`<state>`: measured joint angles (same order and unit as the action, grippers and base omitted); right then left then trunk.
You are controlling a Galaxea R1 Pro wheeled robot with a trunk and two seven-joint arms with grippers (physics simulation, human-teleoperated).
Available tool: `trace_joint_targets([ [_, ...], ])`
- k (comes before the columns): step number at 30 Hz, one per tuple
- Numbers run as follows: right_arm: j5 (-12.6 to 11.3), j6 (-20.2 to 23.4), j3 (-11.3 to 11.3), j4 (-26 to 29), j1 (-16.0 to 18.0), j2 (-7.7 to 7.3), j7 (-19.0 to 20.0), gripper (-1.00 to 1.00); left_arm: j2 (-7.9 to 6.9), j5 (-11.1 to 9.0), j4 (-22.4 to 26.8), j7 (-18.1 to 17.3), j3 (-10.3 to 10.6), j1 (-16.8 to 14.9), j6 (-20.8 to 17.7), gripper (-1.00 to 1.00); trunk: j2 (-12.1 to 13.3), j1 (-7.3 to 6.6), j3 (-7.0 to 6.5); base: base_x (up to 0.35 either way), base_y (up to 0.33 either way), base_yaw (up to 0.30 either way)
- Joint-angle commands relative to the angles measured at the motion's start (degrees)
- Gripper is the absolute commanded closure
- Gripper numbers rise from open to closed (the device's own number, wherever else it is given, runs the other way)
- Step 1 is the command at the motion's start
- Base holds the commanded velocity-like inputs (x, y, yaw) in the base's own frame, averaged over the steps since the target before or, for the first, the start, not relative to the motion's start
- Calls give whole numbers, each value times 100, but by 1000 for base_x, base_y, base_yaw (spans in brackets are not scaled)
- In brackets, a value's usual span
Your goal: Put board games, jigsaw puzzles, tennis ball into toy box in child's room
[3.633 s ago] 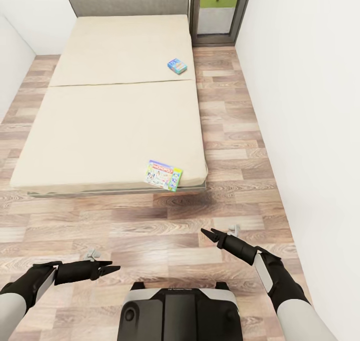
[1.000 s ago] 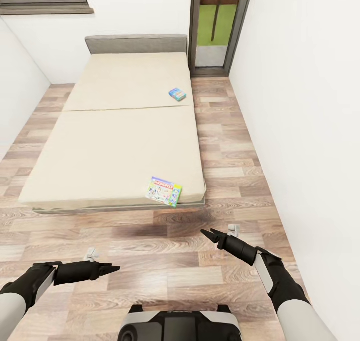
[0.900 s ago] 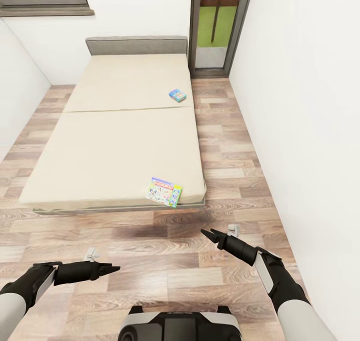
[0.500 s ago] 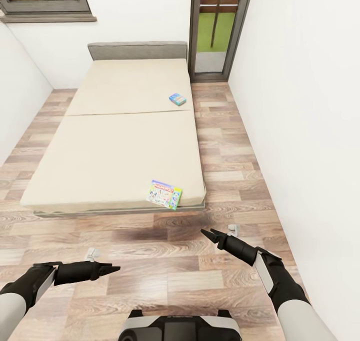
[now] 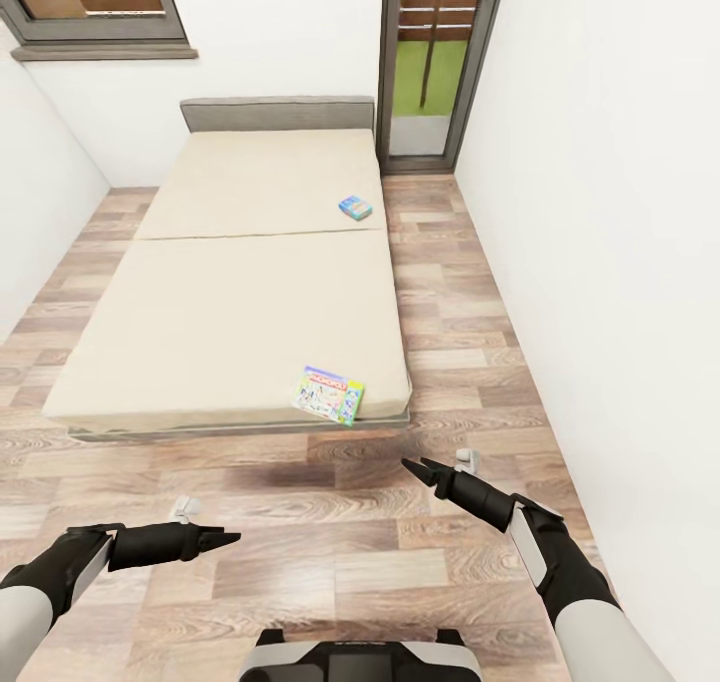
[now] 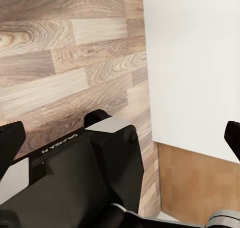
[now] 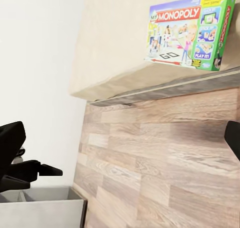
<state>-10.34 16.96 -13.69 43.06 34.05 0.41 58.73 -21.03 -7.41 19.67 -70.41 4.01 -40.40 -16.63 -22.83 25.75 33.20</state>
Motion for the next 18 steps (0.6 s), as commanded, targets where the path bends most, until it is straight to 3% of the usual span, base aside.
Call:
trace_joint_targets([
  [1, -20, 54, -17, 1, 2, 6, 22, -100, -6, -56, 2, -8, 42, -3, -60, -100, -9, 3, -3, 0, 0, 0],
  [18, -20, 53, -20, 1, -12, 6, 138, -100, -6, -55, 2, -8, 43, -3, -61, -100, -9, 3, -164, 0, 0, 0],
])
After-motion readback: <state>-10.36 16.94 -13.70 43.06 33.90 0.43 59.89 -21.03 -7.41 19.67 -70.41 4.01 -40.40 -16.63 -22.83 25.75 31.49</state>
